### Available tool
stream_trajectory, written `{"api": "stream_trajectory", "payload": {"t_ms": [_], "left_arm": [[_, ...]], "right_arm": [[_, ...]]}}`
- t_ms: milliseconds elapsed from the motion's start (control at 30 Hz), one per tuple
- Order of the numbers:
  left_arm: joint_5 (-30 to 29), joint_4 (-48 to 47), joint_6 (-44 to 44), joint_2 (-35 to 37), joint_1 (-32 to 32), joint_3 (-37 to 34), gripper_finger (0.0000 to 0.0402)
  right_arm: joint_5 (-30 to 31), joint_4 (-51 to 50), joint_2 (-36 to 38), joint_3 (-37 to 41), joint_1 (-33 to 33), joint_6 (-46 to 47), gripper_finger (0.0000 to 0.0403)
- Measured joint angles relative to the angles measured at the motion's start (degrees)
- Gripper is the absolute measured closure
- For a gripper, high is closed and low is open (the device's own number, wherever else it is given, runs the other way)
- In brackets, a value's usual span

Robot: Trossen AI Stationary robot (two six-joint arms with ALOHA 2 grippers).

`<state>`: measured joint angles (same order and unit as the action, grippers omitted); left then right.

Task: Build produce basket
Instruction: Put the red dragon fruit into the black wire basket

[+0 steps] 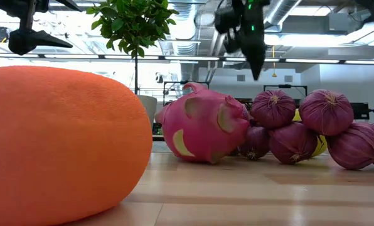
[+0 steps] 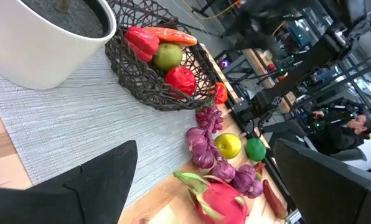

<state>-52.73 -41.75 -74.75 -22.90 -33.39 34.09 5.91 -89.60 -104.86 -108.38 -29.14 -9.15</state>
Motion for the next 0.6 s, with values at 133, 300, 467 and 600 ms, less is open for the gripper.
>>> {"api": "stream_trajectory", "payload": {"t_ms": [133, 300, 467, 600], "left_arm": [[0.46, -0.08, 0.12, 0.00, 0.00, 0.00, 0.0038], [0.46, -1.27, 0.07, 0.01, 0.01, 0.00, 0.0038], [0.48, -1.30, 0.40, 0.01, 0.00, 0.00, 0.0038], [0.49, -1.36, 0.38, 0.00, 0.00, 0.00, 0.0038]], "right_arm": [[-11.68, -0.13, 6.19, -0.11, 3.62, 4.26, 0.0172], [-12.12, 2.53, 12.55, -0.09, 13.45, 17.93, 0.0173], [-3.58, 11.13, 14.76, -0.07, 28.84, 31.15, 0.0173], [7.87, 16.63, 12.06, -0.09, 39.38, 36.97, 0.0173]]}}
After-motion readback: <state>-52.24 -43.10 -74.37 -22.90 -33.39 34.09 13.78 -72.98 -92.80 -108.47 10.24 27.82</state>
